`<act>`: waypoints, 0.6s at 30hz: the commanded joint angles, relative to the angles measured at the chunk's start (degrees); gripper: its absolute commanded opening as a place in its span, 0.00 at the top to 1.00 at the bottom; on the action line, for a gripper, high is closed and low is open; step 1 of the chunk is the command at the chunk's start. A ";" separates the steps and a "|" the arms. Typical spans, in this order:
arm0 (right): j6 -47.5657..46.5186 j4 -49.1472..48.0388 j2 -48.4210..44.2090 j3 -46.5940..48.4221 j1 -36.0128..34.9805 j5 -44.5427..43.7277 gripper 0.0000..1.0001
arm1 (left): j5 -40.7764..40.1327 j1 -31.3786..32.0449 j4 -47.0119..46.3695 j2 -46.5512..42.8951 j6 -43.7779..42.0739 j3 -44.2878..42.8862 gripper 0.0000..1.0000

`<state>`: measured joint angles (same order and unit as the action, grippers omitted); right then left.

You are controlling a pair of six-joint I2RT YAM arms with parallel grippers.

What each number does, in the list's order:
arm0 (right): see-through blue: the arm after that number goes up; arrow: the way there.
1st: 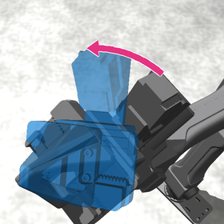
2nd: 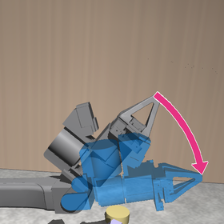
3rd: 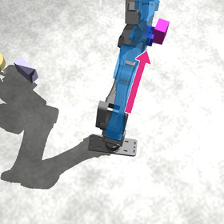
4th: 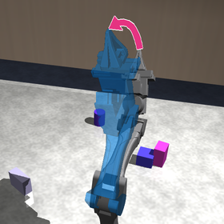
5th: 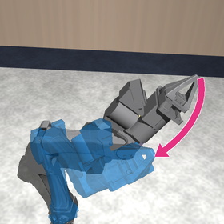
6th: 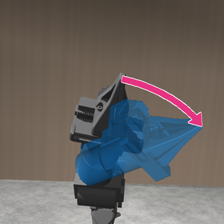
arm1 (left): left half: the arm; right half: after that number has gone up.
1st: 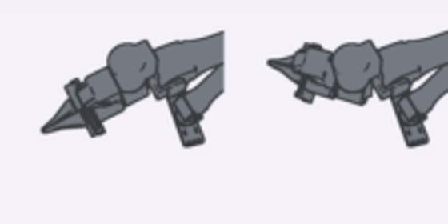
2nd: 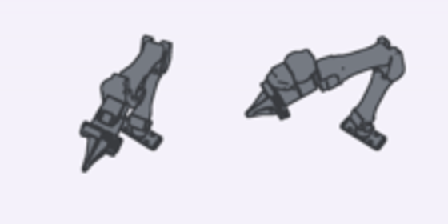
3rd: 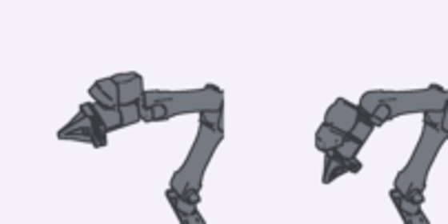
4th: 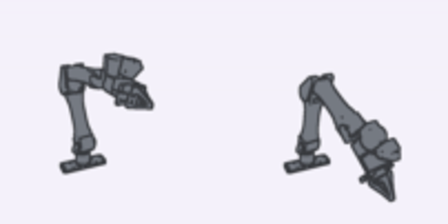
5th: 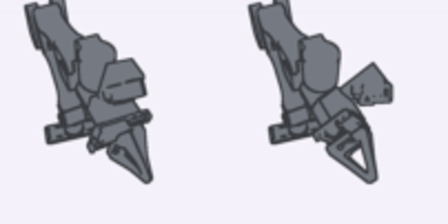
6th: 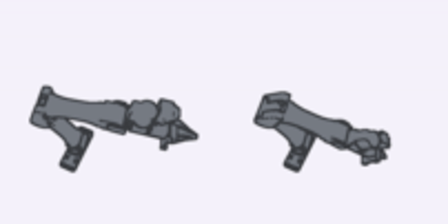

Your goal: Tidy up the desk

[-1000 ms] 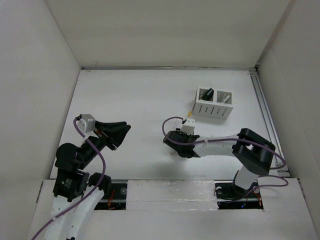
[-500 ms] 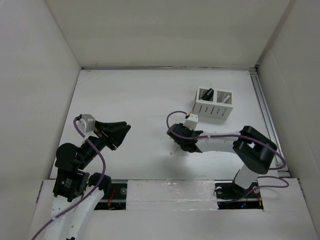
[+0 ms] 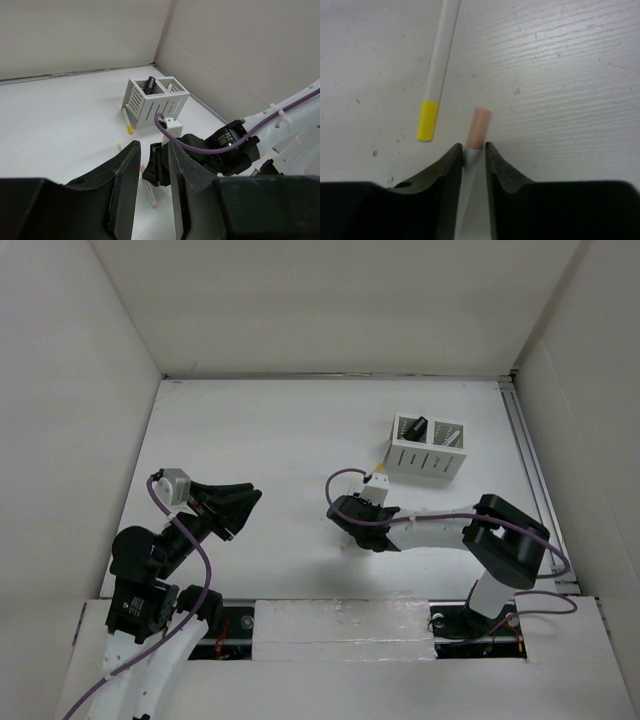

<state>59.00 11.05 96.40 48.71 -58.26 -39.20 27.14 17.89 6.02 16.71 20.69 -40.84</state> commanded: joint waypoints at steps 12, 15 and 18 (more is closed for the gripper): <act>-0.29 2.22 -2.61 -0.01 -0.01 -2.01 1.00 | 1.25 -0.22 -3.03 0.08 0.41 0.15 0.74; -0.47 2.31 -8.57 -0.72 -0.01 -3.16 1.00 | 1.16 -0.22 -2.60 0.43 0.32 0.15 0.74; -2.13 2.13 -14.65 -0.90 -0.01 -4.13 1.00 | 1.16 -0.22 -2.94 0.08 0.58 0.23 0.74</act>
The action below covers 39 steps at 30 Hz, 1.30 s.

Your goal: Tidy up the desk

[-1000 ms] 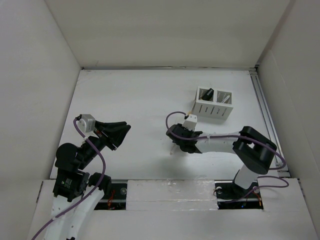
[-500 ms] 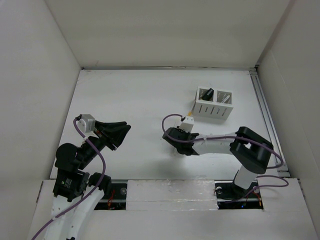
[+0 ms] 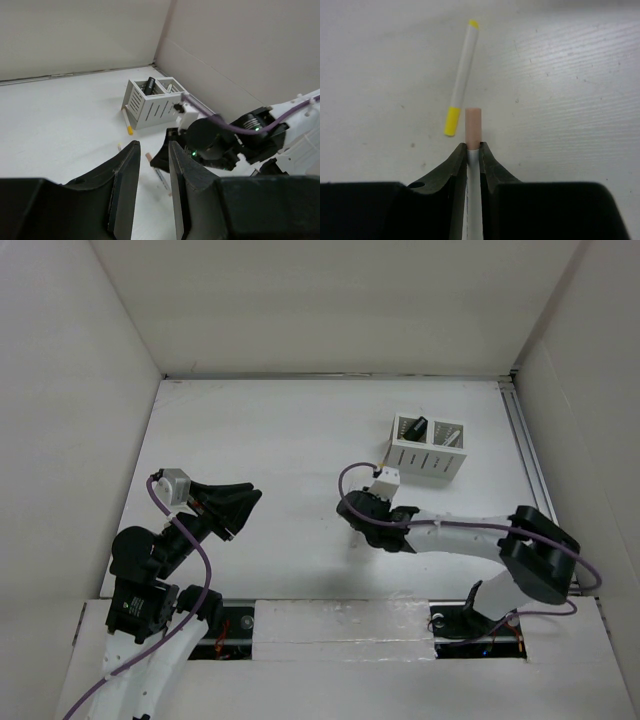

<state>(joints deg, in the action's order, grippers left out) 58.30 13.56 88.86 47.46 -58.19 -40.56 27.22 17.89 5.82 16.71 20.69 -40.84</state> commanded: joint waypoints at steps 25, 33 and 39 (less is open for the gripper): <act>-24.19 -4.16 -10.65 24.42 38.94 -18.41 1.00 | 1.16 -0.22 -2.49 -0.98 0.23 0.23 0.74; -23.26 -6.18 -6.07 23.39 43.25 -15.88 1.00 | 1.87 -0.22 -2.75 -2.03 0.23 0.15 0.74; -19.37 -7.23 -7.03 19.16 46.93 -7.53 1.00 | 2.22 -0.22 -2.66 -1.51 0.14 0.06 0.74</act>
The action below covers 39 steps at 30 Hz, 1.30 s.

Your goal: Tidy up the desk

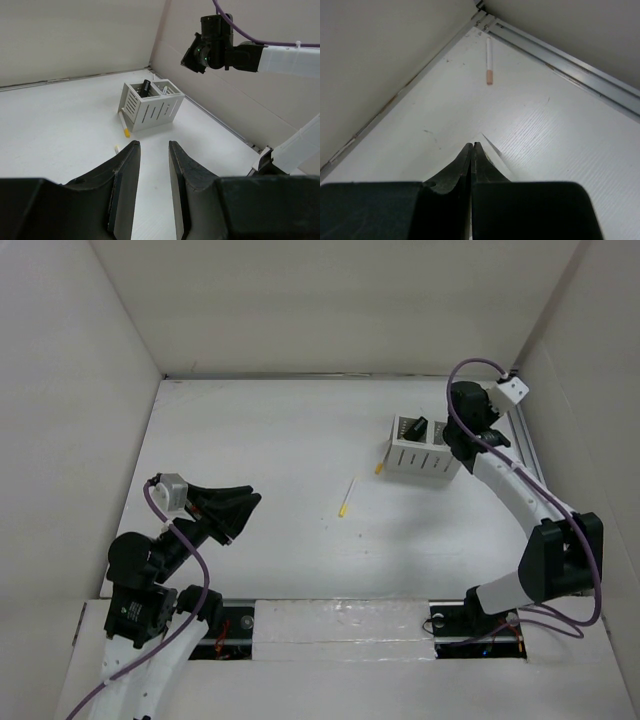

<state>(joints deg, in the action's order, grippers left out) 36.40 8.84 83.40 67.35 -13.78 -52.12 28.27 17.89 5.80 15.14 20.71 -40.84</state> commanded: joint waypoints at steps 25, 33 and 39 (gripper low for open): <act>4.91 22.79 56.69 64.56 29.69 35.85 0.58 | -5.94 -0.22 -0.09 5.43 -1.11 -0.47 0.73; 3.95 26.74 62.74 70.44 33.73 44.28 0.54 | -5.33 -0.22 0.61 9.73 -1.90 -1.26 0.74; 0.87 33.89 67.26 78.31 33.73 49.04 0.52 | -6.65 -0.22 1.23 8.60 -2.16 -1.61 0.74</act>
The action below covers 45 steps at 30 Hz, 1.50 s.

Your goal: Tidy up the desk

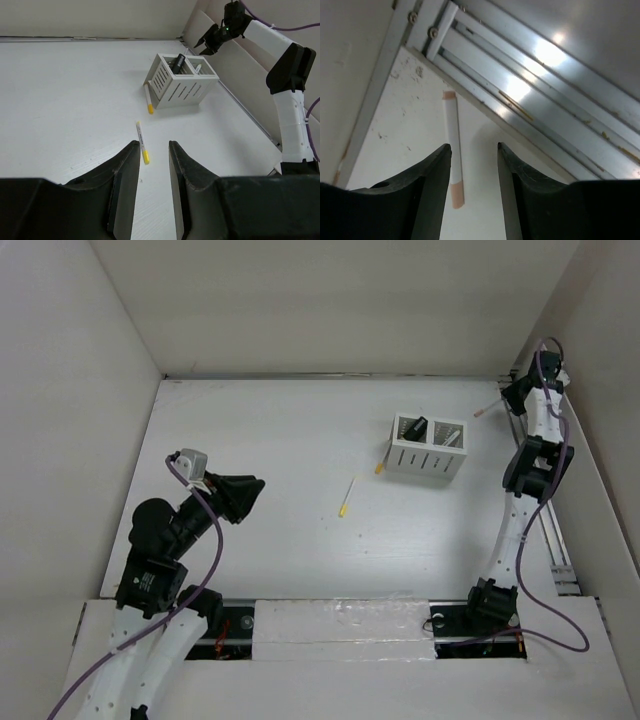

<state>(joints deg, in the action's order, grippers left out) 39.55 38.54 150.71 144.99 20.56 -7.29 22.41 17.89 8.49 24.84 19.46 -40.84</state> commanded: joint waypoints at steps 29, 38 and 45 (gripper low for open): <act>-3.25 7.33 1.25 -2.43 -7.02 0.97 0.71 | -0.88 -0.22 -1.28 -5.33 -0.83 -1.52 0.74; -4.65 4.35 -1.39 -6.65 -7.55 2.54 0.87 | -0.71 -0.22 -1.64 -5.24 -0.83 -1.35 0.74; -4.48 1.71 -5.77 -11.38 -7.55 6.32 1.00 | -0.09 -0.22 -1.99 -4.98 -0.66 -1.26 0.74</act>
<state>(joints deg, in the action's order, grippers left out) 35.79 40.23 148.75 136.16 13.10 -2.55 21.82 17.89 8.88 20.01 19.33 -40.86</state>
